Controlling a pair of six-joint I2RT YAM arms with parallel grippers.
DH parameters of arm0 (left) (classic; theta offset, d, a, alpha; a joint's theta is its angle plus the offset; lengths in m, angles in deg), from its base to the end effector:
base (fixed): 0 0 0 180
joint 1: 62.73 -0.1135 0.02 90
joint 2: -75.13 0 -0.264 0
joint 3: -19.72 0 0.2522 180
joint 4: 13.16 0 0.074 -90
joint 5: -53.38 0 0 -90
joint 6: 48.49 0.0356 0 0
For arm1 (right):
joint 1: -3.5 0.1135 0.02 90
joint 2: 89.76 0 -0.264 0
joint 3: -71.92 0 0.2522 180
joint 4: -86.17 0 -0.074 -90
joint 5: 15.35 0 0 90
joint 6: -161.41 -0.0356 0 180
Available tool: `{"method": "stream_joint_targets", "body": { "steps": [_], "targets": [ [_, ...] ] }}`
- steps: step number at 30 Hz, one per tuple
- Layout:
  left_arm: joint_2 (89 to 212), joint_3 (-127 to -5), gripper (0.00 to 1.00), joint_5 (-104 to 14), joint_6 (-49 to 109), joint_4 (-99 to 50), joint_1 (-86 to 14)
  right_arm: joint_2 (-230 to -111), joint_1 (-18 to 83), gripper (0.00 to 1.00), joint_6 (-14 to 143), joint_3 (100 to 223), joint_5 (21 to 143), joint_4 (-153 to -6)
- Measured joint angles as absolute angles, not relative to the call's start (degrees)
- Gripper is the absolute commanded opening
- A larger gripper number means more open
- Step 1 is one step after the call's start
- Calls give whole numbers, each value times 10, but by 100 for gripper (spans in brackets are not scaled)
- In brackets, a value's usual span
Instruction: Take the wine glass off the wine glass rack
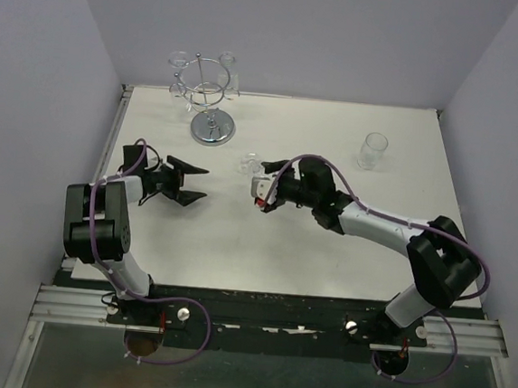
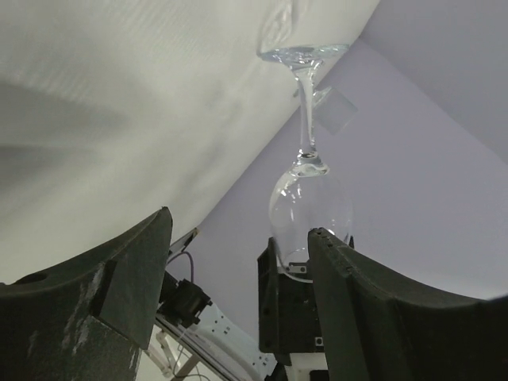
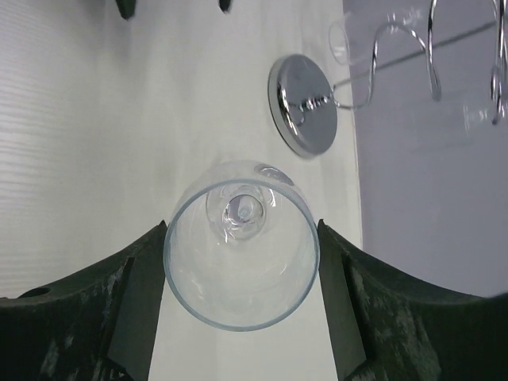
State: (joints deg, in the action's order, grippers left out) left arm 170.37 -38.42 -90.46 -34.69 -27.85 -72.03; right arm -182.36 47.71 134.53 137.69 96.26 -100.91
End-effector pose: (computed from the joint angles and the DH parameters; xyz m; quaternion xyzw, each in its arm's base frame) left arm 0.3047 0.0208 0.1496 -0.4631 0.7193 -0.5178 0.0077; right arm 0.2473 0.2589 0.2272 -0.7111 0.3891 0.0584 0.5827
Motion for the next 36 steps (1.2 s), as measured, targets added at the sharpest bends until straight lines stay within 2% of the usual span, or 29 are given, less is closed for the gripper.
{"method": "stream_joint_targets", "body": {
  "steps": [6,10,18,23,30,36],
  "targets": [
    [1704,-382,78,-880,-309,-279,-760,-1813,427,57,1272,1422,905,-948],
    [1704,-383,78,-869,-289,-278,-774,-1811,389,52,1226,1449,879,-904],
    [1705,-404,79,-845,-242,-291,-779,-1878,289,52,1106,1630,864,-774],
    [1720,-441,79,-833,-220,-306,-781,-1912,235,52,1048,1696,861,-725],
    [1738,-470,80,-821,-191,-309,-781,-1926,205,50,1012,1723,857,-651],
    [1743,-470,80,-812,-182,-310,-781,-1974,182,50,1008,1811,860,-578]
  ]
}}
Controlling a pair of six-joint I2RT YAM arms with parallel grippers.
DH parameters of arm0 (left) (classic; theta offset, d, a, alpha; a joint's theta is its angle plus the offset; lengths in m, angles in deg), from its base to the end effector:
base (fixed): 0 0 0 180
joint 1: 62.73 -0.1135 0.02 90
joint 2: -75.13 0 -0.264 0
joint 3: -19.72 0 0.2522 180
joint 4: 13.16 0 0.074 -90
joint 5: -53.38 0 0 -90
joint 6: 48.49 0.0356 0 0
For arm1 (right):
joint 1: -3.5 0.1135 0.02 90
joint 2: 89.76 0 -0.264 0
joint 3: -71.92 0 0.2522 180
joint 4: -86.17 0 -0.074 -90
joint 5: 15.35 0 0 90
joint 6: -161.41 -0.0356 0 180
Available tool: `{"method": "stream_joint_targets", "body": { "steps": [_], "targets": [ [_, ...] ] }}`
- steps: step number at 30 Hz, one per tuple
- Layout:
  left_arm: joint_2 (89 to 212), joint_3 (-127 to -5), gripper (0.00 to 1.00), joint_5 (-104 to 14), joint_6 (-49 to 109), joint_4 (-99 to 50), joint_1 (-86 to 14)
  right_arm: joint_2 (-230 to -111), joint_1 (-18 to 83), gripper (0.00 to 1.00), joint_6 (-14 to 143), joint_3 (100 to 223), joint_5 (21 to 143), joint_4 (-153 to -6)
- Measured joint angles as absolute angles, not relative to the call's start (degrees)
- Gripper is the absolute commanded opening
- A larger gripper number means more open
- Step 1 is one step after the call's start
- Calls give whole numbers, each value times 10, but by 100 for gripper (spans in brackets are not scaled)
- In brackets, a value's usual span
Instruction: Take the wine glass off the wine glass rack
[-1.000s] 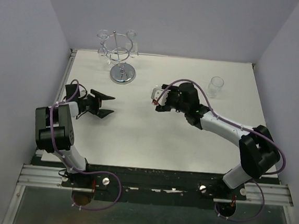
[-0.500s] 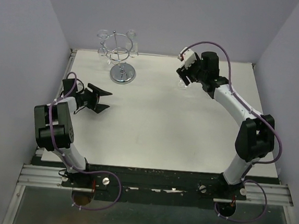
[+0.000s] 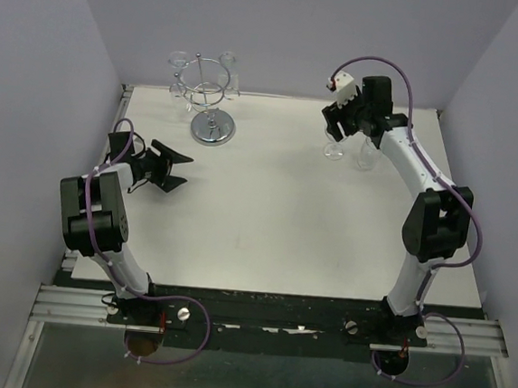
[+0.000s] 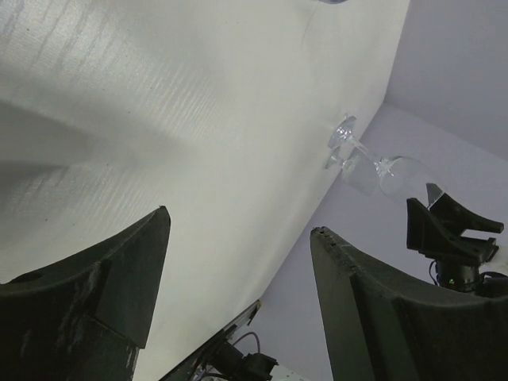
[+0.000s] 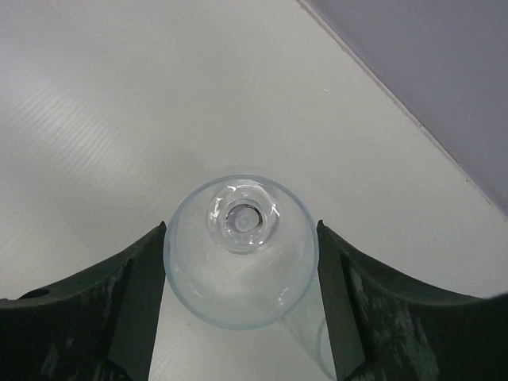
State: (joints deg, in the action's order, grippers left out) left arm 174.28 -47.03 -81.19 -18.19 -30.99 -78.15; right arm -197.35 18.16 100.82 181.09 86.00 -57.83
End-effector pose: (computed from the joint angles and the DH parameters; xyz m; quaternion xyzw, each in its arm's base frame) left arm 0.3329 0.0659 0.1626 -0.4282 0.7684 -0.4489 0.1571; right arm 0.4256 0.1186 0.3106 -0.3730 0.7987 0.0272 0.4713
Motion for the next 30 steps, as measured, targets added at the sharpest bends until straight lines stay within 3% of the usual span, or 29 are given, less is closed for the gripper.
{"method": "stream_joint_targets", "body": {
  "steps": [8,30],
  "targets": [
    [1743,-471,80,-806,-169,-320,-781,-2057,126,50,991,1936,852,-522],
    [1733,-473,80,-780,-140,-357,-781,-2139,48,59,941,2073,847,-452]
  ]
}}
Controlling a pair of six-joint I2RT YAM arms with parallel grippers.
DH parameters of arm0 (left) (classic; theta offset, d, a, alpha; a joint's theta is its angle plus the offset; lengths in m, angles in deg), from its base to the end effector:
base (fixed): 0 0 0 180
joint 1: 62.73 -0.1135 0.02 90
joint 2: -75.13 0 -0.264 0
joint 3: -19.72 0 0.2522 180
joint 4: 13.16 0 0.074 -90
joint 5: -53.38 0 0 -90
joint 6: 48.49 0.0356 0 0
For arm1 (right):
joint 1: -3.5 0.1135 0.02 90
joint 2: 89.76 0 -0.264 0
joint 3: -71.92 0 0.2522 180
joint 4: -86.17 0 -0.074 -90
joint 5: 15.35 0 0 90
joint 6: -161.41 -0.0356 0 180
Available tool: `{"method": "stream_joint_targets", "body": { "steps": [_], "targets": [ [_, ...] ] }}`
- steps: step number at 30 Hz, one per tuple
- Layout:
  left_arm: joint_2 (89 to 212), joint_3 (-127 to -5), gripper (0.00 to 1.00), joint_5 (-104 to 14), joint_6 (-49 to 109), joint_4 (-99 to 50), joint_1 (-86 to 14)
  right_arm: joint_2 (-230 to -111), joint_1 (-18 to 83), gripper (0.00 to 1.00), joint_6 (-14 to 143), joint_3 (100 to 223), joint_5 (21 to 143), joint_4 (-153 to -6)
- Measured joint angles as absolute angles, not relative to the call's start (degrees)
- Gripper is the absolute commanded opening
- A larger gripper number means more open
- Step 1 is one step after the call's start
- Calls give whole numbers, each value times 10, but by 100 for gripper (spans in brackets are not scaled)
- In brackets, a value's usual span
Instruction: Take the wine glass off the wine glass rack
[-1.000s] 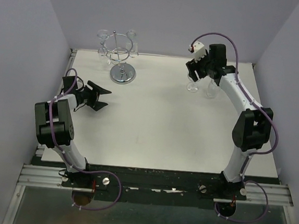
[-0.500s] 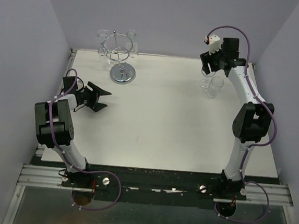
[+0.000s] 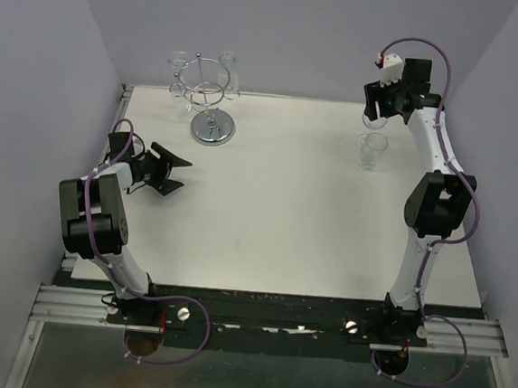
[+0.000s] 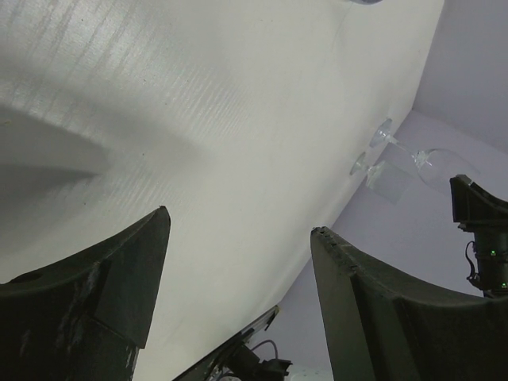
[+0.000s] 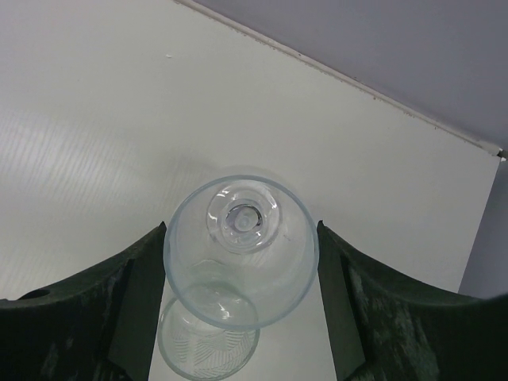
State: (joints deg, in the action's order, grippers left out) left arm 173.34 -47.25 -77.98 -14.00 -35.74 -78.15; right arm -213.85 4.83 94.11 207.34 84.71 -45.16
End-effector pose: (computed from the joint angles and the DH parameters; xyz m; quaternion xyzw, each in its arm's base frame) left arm 0.3271 0.0658 0.1627 -0.4267 0.7879 -0.4149 0.1578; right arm 0.5017 0.0179 0.3155 -0.2239 0.8651 -0.0047 0.4487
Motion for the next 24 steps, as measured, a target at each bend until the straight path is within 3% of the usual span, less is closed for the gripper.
{"method": "stream_joint_targets", "body": {
  "steps": [6,13,24],
  "targets": [
    [1721,-478,81,-773,-133,-365,-781,-2146,42,68,921,2084,847,-449],
    [1713,-480,82,-771,-127,-369,-781,-2148,41,88,902,2087,843,-450],
    [1713,-480,84,-771,-121,-368,-781,-2152,41,100,876,2088,828,-443]
  ]
}}
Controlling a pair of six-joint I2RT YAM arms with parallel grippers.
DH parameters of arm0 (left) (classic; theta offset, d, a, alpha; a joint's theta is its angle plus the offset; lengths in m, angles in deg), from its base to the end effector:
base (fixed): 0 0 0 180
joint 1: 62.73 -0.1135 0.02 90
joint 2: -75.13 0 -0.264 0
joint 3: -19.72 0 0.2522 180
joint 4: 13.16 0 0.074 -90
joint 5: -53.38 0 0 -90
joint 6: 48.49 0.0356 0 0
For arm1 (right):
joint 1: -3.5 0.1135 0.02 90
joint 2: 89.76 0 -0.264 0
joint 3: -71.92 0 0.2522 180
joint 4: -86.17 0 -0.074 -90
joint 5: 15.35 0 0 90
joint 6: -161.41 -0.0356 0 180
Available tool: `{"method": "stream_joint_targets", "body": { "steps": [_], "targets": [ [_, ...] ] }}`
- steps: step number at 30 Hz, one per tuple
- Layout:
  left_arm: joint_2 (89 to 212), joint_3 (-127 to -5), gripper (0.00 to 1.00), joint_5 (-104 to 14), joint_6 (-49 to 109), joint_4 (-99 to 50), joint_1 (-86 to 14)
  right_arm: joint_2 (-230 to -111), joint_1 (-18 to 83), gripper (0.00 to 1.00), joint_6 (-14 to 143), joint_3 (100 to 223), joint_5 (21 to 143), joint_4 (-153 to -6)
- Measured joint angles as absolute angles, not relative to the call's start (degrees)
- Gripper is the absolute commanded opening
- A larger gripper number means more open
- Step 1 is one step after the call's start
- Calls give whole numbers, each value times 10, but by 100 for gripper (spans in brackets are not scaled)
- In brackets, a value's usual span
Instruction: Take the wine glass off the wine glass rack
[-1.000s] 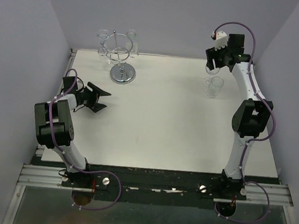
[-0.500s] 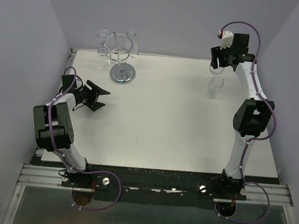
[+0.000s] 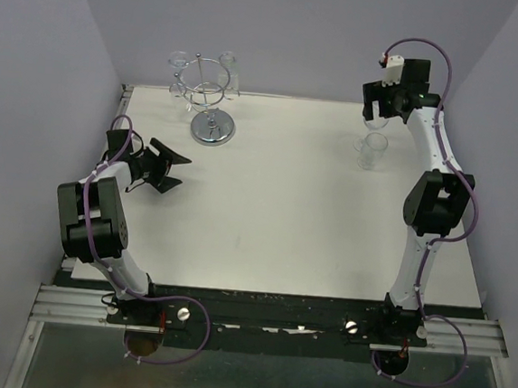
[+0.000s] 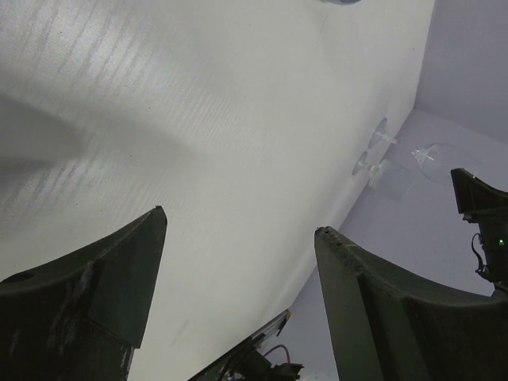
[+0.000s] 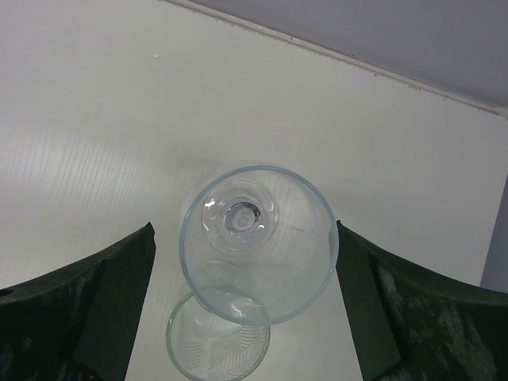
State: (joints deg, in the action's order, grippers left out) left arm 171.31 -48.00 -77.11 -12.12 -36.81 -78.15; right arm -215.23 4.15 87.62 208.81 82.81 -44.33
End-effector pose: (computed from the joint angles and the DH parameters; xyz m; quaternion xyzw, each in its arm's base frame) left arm 0.3264 0.0661 0.1760 -0.4104 0.7948 -0.4090 0.1807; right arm 0.5063 0.0108 0.3111 -0.1623 0.8826 0.0043 0.4413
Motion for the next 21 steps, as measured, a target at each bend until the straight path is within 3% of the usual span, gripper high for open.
{"method": "stream_joint_targets", "body": {
  "steps": [11,21],
  "targets": [
    [1710,-529,84,-771,-33,-398,-783,-2123,41,100,855,2100,829,-441],
    [1692,-700,81,-774,154,-441,-835,-1949,41,100,849,2025,874,-445]
  ]
}}
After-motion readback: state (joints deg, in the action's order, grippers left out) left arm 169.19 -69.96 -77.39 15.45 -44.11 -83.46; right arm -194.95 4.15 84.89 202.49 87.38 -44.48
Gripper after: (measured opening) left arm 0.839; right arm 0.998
